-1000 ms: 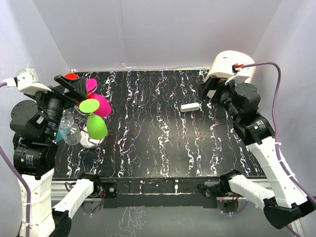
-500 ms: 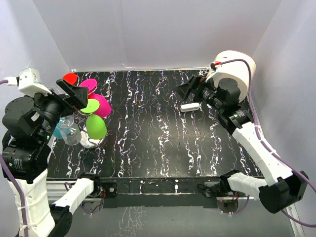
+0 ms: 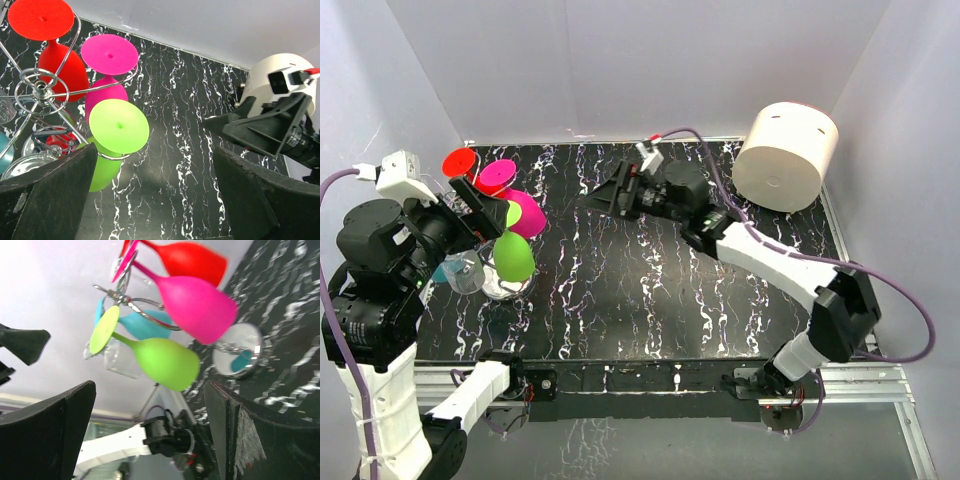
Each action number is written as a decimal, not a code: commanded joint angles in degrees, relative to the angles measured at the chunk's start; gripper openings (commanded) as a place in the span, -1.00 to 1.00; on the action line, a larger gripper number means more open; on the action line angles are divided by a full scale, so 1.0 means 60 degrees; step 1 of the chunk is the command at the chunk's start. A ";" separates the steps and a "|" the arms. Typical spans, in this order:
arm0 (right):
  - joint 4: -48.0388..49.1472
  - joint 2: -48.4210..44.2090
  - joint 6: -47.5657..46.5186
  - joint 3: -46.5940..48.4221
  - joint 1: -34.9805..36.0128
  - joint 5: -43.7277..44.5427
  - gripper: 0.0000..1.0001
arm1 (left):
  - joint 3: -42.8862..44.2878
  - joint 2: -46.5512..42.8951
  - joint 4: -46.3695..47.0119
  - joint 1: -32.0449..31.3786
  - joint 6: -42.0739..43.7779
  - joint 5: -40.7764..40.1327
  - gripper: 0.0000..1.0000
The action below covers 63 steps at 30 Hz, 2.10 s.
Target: Take the wine glass off the wine glass rack
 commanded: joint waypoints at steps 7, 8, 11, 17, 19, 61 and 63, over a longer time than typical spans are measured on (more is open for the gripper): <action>0.2581 0.1889 0.3074 0.1958 0.1254 0.0415 0.51 | -0.0174 -0.0191 -0.0257 0.0054 0.0095 0.0286 0.97; 0.2573 0.2037 0.3145 0.2100 0.1335 0.0488 0.46 | -0.0218 -0.0211 -0.0247 0.0055 0.0078 0.0315 0.97; 0.2583 0.2346 0.3380 0.2470 0.1508 0.0681 0.34 | -0.0276 -0.0241 -0.0200 0.0055 0.0047 0.0405 0.97; 0.2763 0.3186 0.3685 0.2922 0.1760 0.0900 0.15 | -0.0186 -0.0233 -0.0191 0.0055 0.0061 0.0453 0.97; 0.2802 0.3377 0.3745 0.3089 0.1847 0.0886 0.09 | -0.0196 -0.0248 -0.0196 0.0054 0.0061 0.0478 0.97; 0.3323 0.4166 0.4532 0.3893 0.2374 0.0846 -0.88 | -0.0477 -0.0407 -0.0151 0.0062 0.0061 0.0643 0.97; 0.3362 0.4201 0.4632 0.3929 0.2374 0.0773 -0.94 | -0.0461 -0.0409 -0.0143 0.0055 0.0061 0.0656 0.97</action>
